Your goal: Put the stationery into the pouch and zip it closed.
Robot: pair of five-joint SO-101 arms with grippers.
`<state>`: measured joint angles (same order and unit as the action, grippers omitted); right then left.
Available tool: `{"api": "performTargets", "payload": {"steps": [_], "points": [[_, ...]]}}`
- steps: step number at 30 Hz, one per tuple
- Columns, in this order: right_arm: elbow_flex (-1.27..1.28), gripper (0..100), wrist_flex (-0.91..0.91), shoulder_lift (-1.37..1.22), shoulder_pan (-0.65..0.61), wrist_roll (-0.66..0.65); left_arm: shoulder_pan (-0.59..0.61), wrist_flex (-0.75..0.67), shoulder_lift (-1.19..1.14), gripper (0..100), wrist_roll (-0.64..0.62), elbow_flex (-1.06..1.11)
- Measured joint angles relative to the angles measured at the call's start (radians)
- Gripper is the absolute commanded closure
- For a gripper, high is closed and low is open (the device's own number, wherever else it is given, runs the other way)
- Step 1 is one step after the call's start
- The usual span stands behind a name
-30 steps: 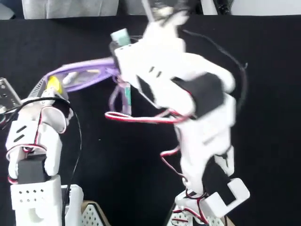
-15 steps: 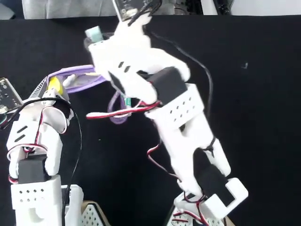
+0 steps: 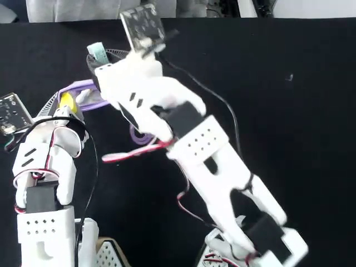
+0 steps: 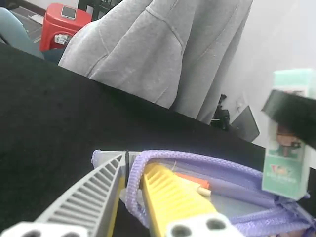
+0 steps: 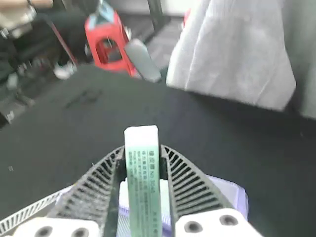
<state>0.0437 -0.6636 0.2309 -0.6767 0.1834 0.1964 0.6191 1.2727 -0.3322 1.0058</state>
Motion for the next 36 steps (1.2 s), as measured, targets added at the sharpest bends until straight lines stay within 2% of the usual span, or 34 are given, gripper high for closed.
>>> {"api": "performTargets", "payload": {"steps": [3,8,12,16,25,30,33,36], "points": [[0.203,98.7,0.201,0.1,0.0,0.0,0.0,-0.006,0.0,97,0.006,0.0],[0.566,98.7,0.637,0.245,0.0,0.0,0.0,-0.006,0.0,97,0.006,0.0],[0.753,98.7,0.925,0.285,0.0,-0.091,0.0,-0.006,0.0,97,0.006,0.0],[0.833,98.7,1.031,0.293,-0.005,-0.163,-0.002,-0.006,0.0,97,0.006,0.0],[0.976,98.7,1.232,0.295,-0.005,-0.176,-0.002,0.015,0.0,97,0.006,-0.002],[0.991,98.7,1.378,0.195,-0.011,-0.178,0.0,0.048,0.0,97,0.006,-0.008],[0.991,98.7,1.488,0.109,-0.026,-0.242,0.005,0.048,-0.002,97,0.006,-0.008],[0.991,98.7,1.597,0.034,-0.058,-0.373,0.015,0.049,-0.002,97,0.003,-0.008]]}}
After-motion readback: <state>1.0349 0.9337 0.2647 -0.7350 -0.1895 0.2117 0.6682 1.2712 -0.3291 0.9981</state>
